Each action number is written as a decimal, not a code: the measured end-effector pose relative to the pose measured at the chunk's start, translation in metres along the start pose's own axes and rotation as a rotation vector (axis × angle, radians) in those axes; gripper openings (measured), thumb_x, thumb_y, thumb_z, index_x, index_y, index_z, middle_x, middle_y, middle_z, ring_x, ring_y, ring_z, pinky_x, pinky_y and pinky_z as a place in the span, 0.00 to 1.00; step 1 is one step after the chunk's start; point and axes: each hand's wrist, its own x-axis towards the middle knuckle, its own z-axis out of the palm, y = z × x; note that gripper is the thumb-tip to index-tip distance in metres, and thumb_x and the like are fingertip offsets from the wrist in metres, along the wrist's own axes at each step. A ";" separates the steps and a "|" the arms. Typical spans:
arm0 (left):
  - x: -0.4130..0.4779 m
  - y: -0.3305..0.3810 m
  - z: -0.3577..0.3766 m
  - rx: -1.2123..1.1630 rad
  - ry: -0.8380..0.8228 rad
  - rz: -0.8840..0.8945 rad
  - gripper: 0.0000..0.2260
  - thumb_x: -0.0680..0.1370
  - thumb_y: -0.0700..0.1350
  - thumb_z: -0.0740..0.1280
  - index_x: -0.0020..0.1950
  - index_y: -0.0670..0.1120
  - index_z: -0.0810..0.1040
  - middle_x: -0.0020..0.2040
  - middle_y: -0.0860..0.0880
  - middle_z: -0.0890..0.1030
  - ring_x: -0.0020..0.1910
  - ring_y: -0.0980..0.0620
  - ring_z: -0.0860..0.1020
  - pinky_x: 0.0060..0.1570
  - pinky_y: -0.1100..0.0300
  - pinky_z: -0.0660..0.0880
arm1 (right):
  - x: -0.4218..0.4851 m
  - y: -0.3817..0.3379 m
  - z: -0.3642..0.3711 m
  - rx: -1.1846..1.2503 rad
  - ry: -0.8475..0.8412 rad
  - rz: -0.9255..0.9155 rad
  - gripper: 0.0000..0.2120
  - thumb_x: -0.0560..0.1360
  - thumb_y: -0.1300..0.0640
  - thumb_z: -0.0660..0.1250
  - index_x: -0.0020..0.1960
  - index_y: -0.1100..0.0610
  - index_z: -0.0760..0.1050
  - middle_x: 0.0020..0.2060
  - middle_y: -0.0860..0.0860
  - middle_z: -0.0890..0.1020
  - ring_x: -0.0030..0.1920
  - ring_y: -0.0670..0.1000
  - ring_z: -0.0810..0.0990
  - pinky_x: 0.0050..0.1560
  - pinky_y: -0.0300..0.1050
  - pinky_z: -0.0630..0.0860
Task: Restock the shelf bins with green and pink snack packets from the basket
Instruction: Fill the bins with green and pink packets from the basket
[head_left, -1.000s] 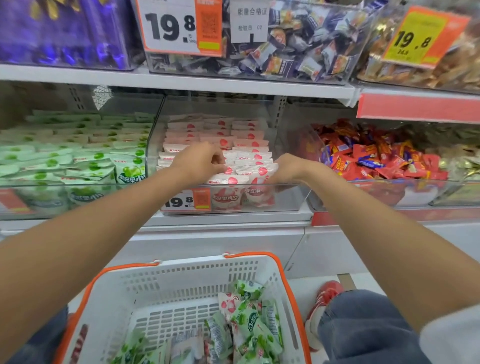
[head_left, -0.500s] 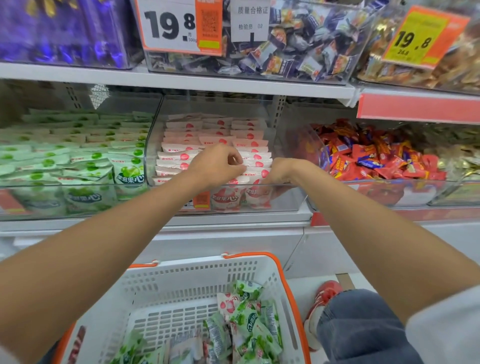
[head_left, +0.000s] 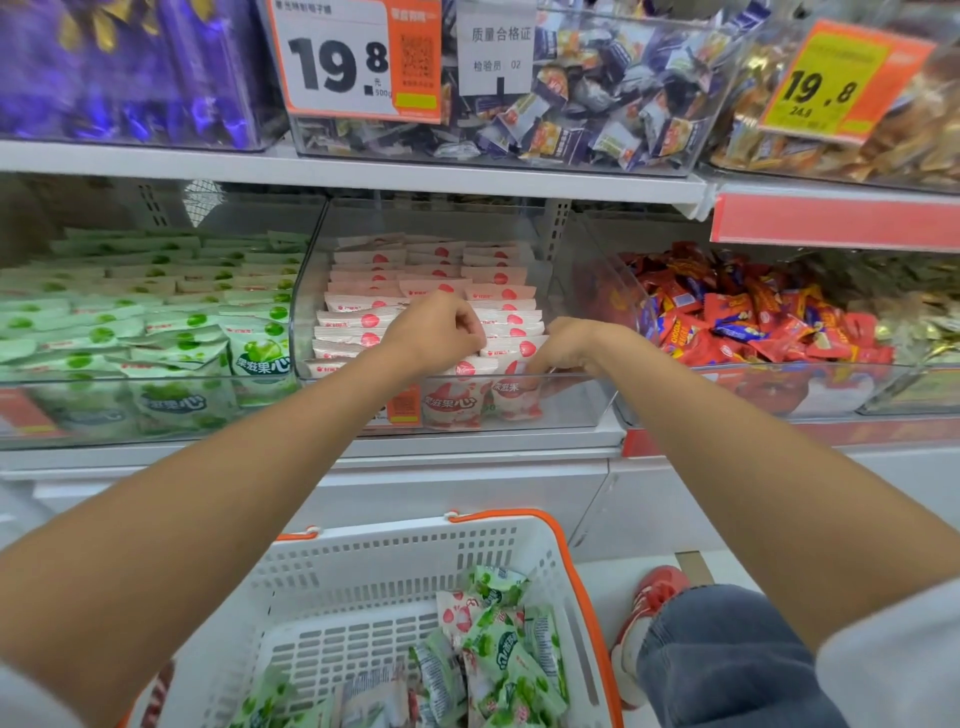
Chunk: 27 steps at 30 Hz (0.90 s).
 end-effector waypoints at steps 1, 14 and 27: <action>0.000 0.000 0.000 0.002 0.009 -0.004 0.06 0.76 0.40 0.69 0.40 0.45 0.84 0.37 0.58 0.81 0.38 0.58 0.78 0.47 0.52 0.81 | 0.000 0.001 -0.001 0.002 0.023 -0.023 0.13 0.70 0.70 0.73 0.49 0.62 0.73 0.53 0.59 0.80 0.52 0.56 0.82 0.55 0.48 0.80; -0.117 -0.015 0.006 0.059 0.175 -0.019 0.03 0.74 0.44 0.68 0.41 0.51 0.79 0.36 0.54 0.79 0.37 0.52 0.77 0.38 0.56 0.73 | -0.057 0.022 0.112 -0.052 0.607 -0.684 0.06 0.66 0.63 0.67 0.40 0.53 0.76 0.34 0.47 0.78 0.36 0.50 0.76 0.40 0.49 0.76; -0.276 -0.204 0.125 0.324 -0.811 -0.525 0.15 0.79 0.38 0.60 0.32 0.47 0.65 0.34 0.51 0.65 0.32 0.55 0.66 0.34 0.66 0.65 | -0.021 0.160 0.318 -0.445 -0.294 -0.179 0.09 0.73 0.67 0.62 0.44 0.68 0.81 0.47 0.65 0.83 0.49 0.61 0.83 0.51 0.57 0.81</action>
